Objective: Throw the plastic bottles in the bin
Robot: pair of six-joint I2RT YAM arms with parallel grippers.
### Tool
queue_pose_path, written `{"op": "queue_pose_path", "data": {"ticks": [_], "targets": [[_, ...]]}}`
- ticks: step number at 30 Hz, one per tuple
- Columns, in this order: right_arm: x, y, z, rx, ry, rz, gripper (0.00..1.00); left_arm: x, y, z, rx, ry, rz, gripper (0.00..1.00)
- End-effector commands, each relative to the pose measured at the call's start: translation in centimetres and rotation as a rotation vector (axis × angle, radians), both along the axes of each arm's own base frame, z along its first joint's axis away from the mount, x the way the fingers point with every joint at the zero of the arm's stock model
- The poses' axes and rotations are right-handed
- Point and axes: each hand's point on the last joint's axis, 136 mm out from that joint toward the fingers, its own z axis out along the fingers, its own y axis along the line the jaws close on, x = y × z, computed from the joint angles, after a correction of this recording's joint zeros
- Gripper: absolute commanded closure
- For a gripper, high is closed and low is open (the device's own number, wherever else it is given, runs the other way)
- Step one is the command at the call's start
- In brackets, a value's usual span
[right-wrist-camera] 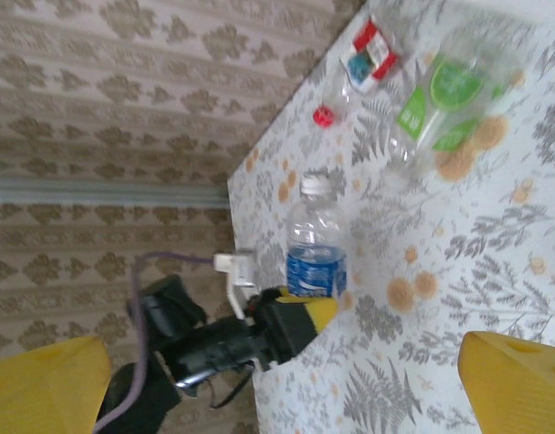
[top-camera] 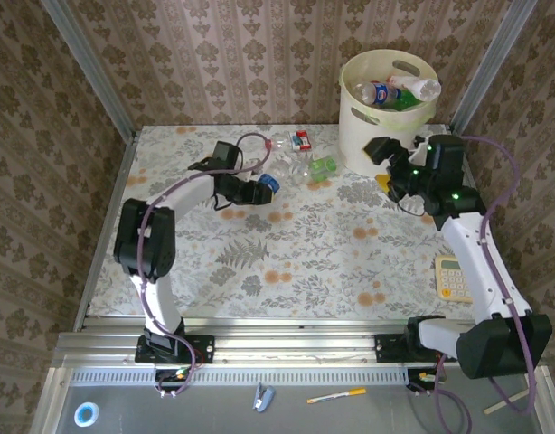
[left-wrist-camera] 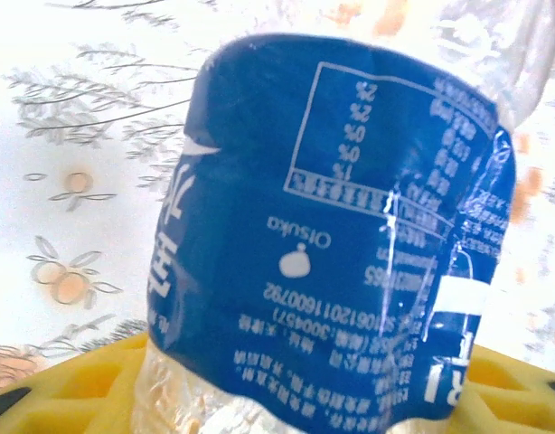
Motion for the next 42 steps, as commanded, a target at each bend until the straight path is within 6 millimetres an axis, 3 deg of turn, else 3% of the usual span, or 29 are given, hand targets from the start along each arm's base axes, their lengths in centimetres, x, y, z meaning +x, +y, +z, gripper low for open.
{"op": "queue_pose_path", "data": {"ticks": [1, 8, 14, 26, 42], "targets": [[0.5, 2.1, -2.0, -0.042, 0.01, 0.059, 0.0, -2.1, -1.6, 3.5, -0.135, -0.062, -0.112, 0.69], [1.1, 7.9, -3.8, -0.062, 0.011, 0.213, 0.0, -5.9, -4.1, 6.7, -0.263, -0.064, -0.242, 0.7], [1.8, 11.0, -5.2, -0.059, 0.011, 0.281, 0.0, -8.3, -6.6, 8.2, -0.331, -0.043, -0.345, 0.7], [2.1, 11.1, -6.7, -0.085, 0.011, 0.271, 0.03, -10.6, -8.3, 10.0, -0.406, -0.03, -0.438, 0.7], [1.5, 10.8, -9.2, -0.097, 0.087, 0.257, 0.3, -11.7, -9.1, 10.6, -0.419, -0.03, -0.489, 0.71]]}}
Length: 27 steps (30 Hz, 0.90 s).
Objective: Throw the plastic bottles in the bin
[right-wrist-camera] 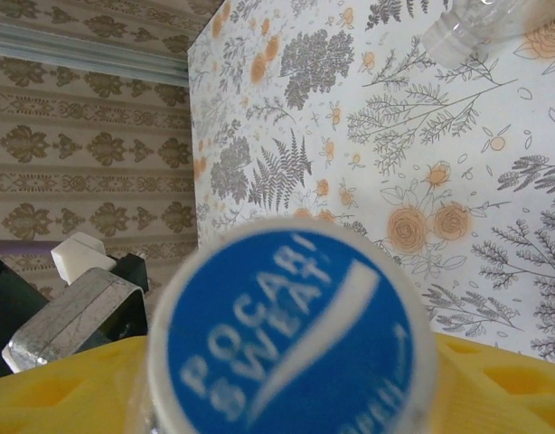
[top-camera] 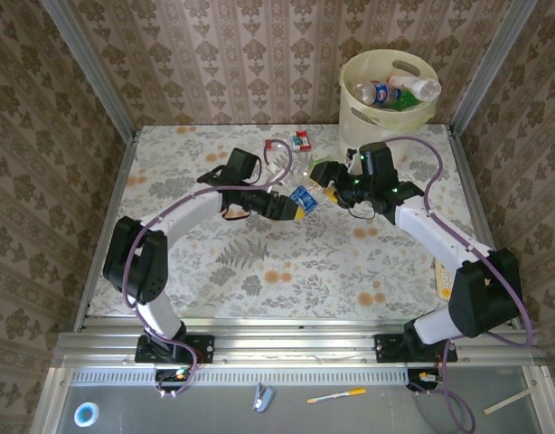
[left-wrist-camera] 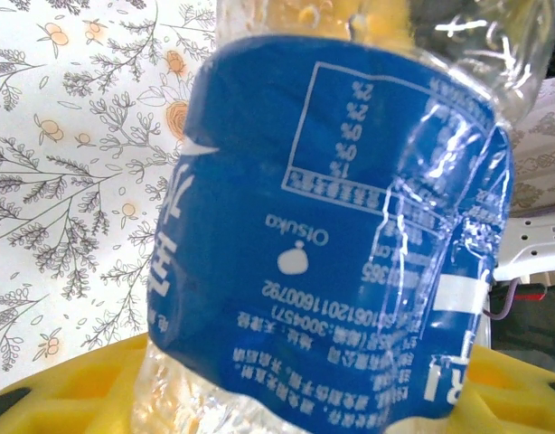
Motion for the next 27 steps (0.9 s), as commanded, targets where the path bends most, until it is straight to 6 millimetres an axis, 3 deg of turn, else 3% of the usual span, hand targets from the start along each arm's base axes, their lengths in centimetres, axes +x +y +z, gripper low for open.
{"op": "queue_pose_path", "data": {"ticks": [1, 3, 8, 9, 11, 13, 17, 27], "targets": [[-0.2, -0.1, -1.6, -0.027, 0.031, -0.009, 0.35, -0.7, -0.8, 2.9, -0.067, -0.081, -0.064, 0.71], [-0.2, -0.1, -1.7, -0.027, 0.04, -0.009, 0.44, -0.8, -0.8, 2.8, -0.052, -0.095, -0.068, 0.71], [-0.6, -0.2, -1.7, -0.024, 0.054, -0.015, 0.53, -0.8, -0.9, 2.9, -0.024, -0.127, -0.077, 0.63], [-0.7, -0.3, -1.7, -0.026, 0.054, -0.017, 0.57, -0.7, -1.0, 3.0, -0.022, -0.128, -0.074, 0.58], [-1.0, -0.5, -1.6, -0.032, 0.057, -0.026, 0.67, -0.4, -1.0, 3.4, -0.023, -0.145, -0.066, 0.37], [-1.2, -0.9, -1.7, -0.033, 0.063, -0.045, 0.7, -0.1, -1.1, 3.7, -0.022, -0.16, -0.057, 0.2], [-1.7, -1.3, -2.1, -0.038, 0.076, -0.064, 0.75, 0.9, -1.0, 4.5, -0.018, -0.196, -0.019, 0.03], [-2.7, -2.8, -1.7, -0.044, 0.086, -0.111, 0.82, 4.6, 0.7, 8.6, -0.074, -0.302, 0.137, 0.0]]}}
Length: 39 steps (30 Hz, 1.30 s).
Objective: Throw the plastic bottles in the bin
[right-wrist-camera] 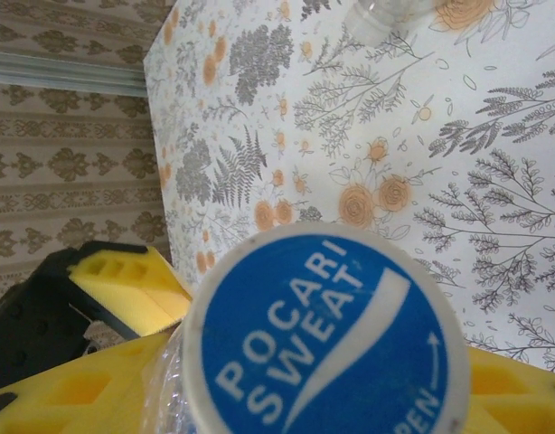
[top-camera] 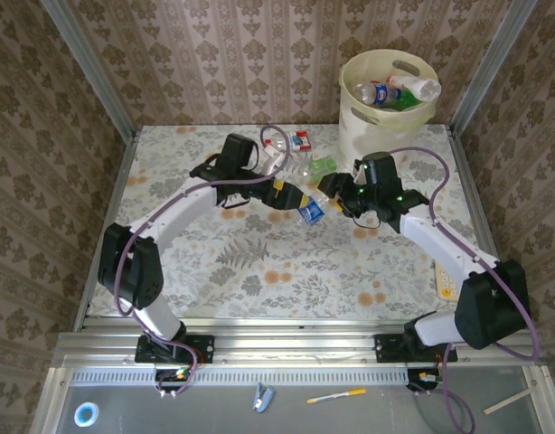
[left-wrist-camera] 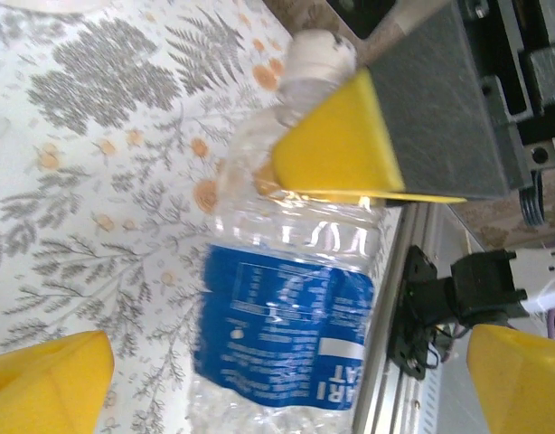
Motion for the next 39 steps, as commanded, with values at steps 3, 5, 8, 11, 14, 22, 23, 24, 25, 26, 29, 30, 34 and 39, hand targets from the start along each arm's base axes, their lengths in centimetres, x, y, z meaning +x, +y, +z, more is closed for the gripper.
{"op": "queue_pose_path", "data": {"ticks": [3, 5, 8, 11, 14, 22, 23, 24, 25, 26, 29, 30, 34, 39], "targets": [[-1.0, -2.0, -0.5, -0.017, 0.033, -0.071, 0.83, 2.6, 1.3, 5.1, -0.061, -0.135, 0.106, 0.0], [-1.4, -2.9, -1.0, -0.016, 0.048, -0.098, 0.85, 3.2, 1.8, 5.9, -0.064, -0.158, 0.131, 0.0], [-2.1, -4.4, -1.6, -0.01, 0.068, -0.147, 0.87, 3.7, 2.2, 6.5, -0.058, -0.187, 0.157, 0.0], [-3.0, -6.0, -2.3, -0.012, 0.084, -0.191, 0.89, 4.0, 2.6, 6.6, -0.05, -0.195, 0.175, 0.0], [-4.1, -7.6, -3.1, -0.012, 0.103, -0.235, 0.9, 4.2, 2.7, 6.5, -0.044, -0.197, 0.186, 0.0], [-7.2, -11.3, -6.0, -0.005, 0.174, -0.354, 0.92, 4.6, 3.3, 6.5, -0.031, -0.212, 0.214, 0.0], [-7.6, -11.6, -6.3, -0.001, 0.182, -0.368, 0.92, 4.6, 3.4, 6.6, -0.028, -0.215, 0.217, 0.0], [-7.9, -11.9, -6.6, 0.004, 0.191, -0.379, 0.92, 4.6, 3.4, 6.6, -0.027, -0.216, 0.22, 0.0], [-8.2, -12.1, -6.9, 0.005, 0.198, -0.387, 0.93, 4.7, 3.5, 6.5, -0.023, -0.217, 0.224, 0.0], [-8.6, -12.4, -7.2, 0.004, 0.207, -0.397, 0.93, 4.7, 3.6, 6.5, -0.022, -0.218, 0.227, 0.0], [-9.5, -13.0, -8.0, 0.001, 0.231, -0.42, 0.93, 4.7, 3.7, 6.7, -0.023, -0.224, 0.232, 0.0], [-9.9, -13.1, -8.4, 0.001, 0.245, -0.428, 0.93, 4.8, 3.7, 6.7, -0.021, -0.226, 0.236, 0.0], [-10.9, -13.5, -9.4, 0.002, 0.284, -0.452, 0.94, 4.8, 3.8, 6.9, -0.019, -0.235, 0.244, 0.0], [-12.1, -14.0, -10.6, -0.004, 0.325, -0.477, 0.94, 5.0, 4.2, 7.0, -0.01, -0.242, 0.261, 0.0]]}}
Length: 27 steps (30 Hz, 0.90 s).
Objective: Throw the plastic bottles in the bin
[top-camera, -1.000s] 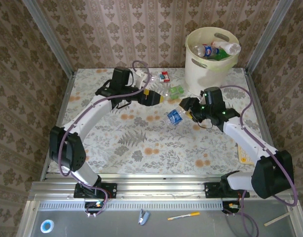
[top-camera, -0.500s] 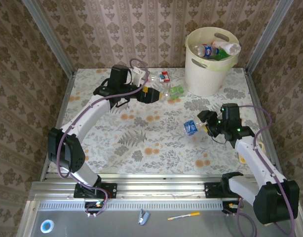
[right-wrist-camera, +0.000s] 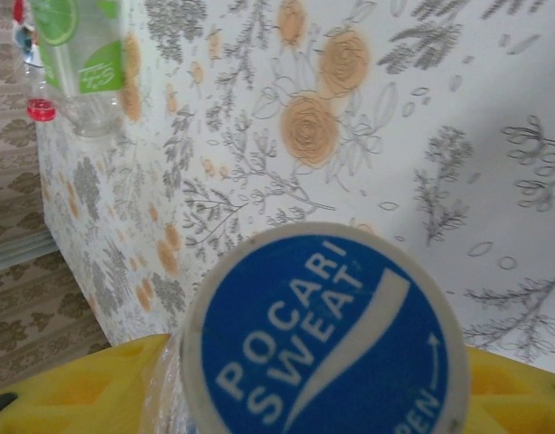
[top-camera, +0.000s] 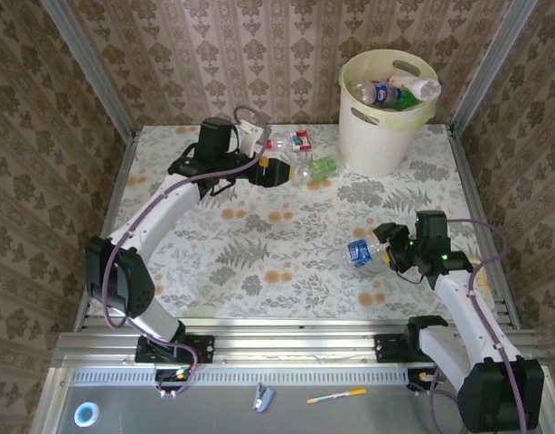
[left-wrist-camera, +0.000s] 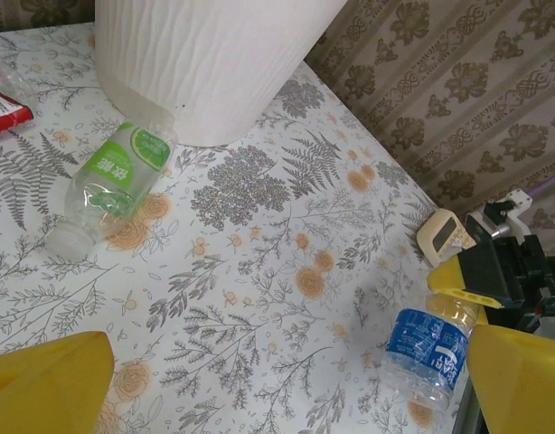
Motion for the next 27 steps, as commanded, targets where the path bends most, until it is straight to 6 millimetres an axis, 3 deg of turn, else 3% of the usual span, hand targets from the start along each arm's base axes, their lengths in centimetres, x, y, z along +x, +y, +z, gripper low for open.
{"op": "queue_pose_path", "data": {"ticks": [1, 11, 12, 27], "targets": [[-1.5, -0.5, -1.3, 0.001, 0.062, -0.036, 0.94, -0.2, 0.8, 2.3, -0.017, -0.057, 0.022, 0.0], [-4.0, -0.8, -3.6, 0.004, 0.15, -0.067, 0.94, 0.3, 1.5, 1.8, 0.013, -0.062, 0.06, 0.0], [-4.2, -0.9, -3.8, 0.003, 0.156, -0.071, 0.94, 1.1, 2.5, 1.8, 0.015, -0.062, 0.089, 0.0], [-4.9, -1.1, -5.4, 0.014, 0.194, -0.097, 0.94, 1.5, 3.1, 0.4, 0.039, -0.041, 0.109, 0.0]]}}
